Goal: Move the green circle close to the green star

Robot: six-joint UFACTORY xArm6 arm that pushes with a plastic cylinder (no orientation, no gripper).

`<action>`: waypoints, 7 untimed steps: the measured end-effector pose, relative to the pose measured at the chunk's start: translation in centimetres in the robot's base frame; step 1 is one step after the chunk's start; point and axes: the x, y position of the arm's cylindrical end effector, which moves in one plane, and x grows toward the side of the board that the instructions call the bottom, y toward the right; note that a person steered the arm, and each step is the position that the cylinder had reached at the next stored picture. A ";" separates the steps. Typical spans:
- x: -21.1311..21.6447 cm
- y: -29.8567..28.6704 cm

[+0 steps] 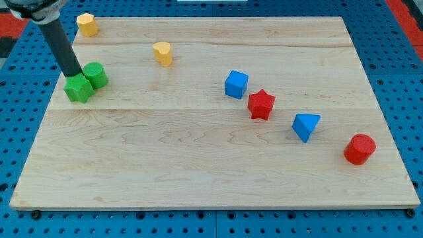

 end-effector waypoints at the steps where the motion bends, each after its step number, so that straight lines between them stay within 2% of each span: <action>1: -1.8 0.1; 2: -8.2 -0.2; 3: -11.3 1.0; 5: -7.9 5.1; 7: -5.1 6.0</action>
